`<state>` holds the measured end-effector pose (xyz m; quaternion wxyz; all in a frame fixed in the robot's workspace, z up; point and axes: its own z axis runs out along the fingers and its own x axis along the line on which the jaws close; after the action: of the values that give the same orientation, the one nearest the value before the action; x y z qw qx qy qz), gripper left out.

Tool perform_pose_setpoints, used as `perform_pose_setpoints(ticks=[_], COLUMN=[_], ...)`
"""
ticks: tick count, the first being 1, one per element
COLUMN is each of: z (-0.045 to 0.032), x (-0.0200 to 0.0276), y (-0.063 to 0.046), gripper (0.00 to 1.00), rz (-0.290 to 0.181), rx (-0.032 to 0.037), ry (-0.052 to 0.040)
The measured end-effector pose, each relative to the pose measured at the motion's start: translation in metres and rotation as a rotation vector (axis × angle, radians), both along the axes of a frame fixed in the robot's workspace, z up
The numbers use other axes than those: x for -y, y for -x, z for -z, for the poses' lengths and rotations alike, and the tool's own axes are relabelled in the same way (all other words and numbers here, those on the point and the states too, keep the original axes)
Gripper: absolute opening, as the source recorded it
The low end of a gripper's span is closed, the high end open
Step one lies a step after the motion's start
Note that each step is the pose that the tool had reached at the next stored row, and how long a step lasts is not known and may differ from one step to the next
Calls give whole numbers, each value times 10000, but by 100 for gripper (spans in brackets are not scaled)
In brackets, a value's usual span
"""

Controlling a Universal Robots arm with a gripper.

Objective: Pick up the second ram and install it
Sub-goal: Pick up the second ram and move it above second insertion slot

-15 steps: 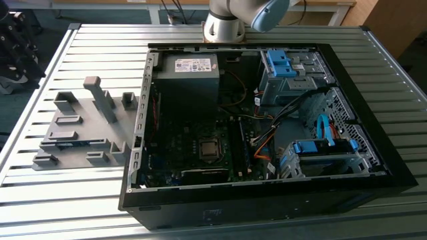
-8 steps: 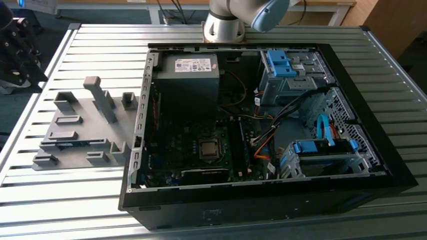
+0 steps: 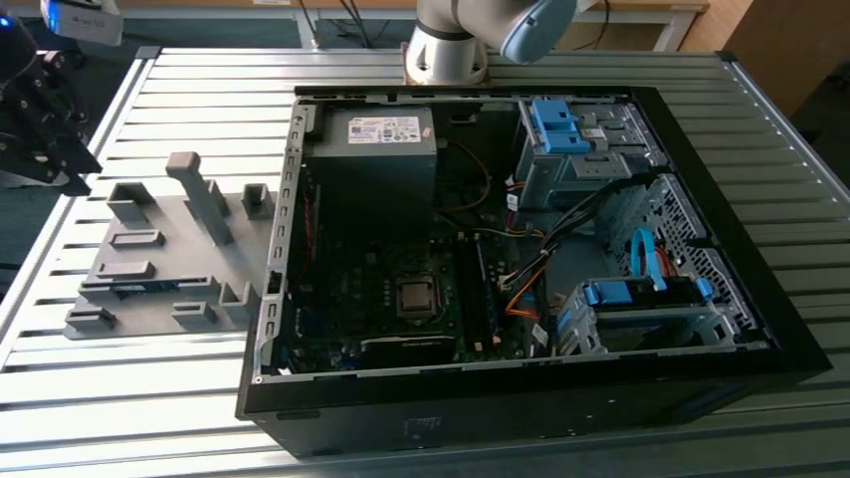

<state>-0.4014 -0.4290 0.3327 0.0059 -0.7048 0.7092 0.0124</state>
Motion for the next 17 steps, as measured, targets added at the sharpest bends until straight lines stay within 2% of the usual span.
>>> perform_pose_setpoints(ticks=[8, 17], z=[122, 204], x=[17, 119], y=[4, 5], gripper=[35, 35], rz=[231, 247], rx=[4, 4], ry=[13, 13])
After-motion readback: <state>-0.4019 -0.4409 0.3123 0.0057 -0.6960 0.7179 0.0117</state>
